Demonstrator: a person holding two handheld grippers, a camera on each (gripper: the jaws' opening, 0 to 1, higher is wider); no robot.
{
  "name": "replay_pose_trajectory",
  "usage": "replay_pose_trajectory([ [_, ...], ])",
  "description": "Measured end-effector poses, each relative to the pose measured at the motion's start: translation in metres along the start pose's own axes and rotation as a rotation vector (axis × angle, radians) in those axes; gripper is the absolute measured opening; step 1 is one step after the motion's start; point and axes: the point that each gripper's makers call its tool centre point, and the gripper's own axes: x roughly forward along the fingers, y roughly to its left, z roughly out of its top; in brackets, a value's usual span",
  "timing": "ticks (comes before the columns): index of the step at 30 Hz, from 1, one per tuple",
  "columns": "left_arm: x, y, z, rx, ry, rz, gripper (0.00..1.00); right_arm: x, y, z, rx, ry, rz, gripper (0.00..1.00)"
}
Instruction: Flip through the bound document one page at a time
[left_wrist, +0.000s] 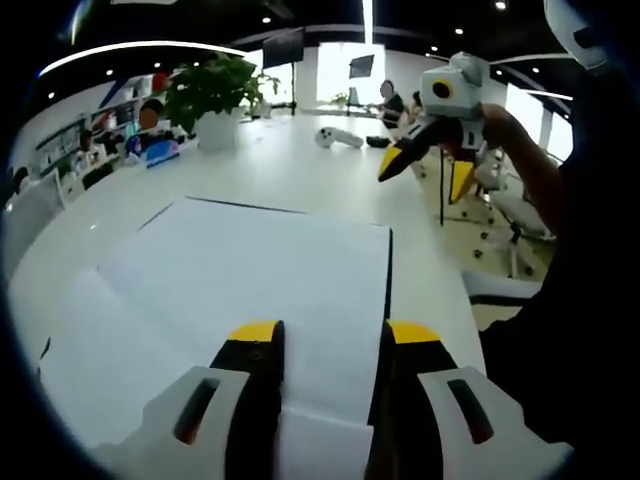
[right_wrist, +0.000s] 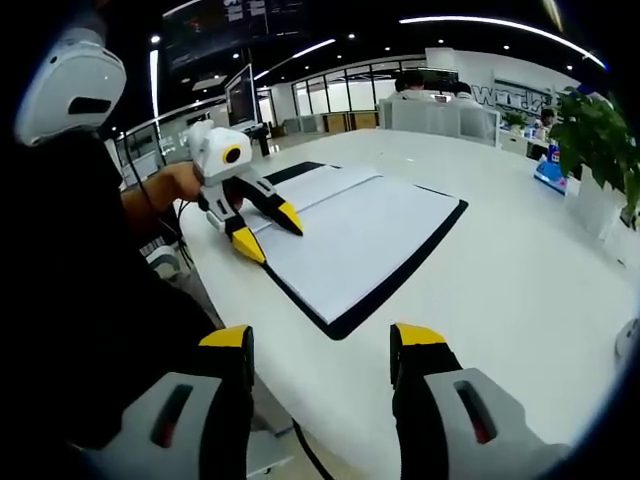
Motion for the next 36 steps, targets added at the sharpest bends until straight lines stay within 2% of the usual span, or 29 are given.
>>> replay_pose_trajectory([
  [11,-0.001,0.002,0.001,-0.036,-0.033,-0.025,0.4,0.002,-0.002,-0.002,0.009,0.005,0.0,0.54],
  [15,-0.001,0.011,0.001,-0.04,-0.041,0.01,0.29,0.002,-0.002,-0.003,0.011,0.008,0.002,0.54],
  [20,0.0,0.005,0.003,-0.07,-0.035,-0.016,0.35,0.002,-0.002,-0.003,0.015,0.008,0.003,0.54],
  [23,0.001,0.0,0.002,-0.023,-0.008,-0.003,0.4,0.002,-0.003,-0.003,0.017,0.01,0.001,0.54],
  [30,0.004,-0.001,0.001,0.022,0.022,0.044,0.41,0.004,-0.004,-0.003,0.019,0.014,0.004,0.54],
  [36,0.003,0.0,0.001,0.016,0.021,0.043,0.4,0.005,-0.005,-0.004,0.017,0.019,0.006,0.54],
])
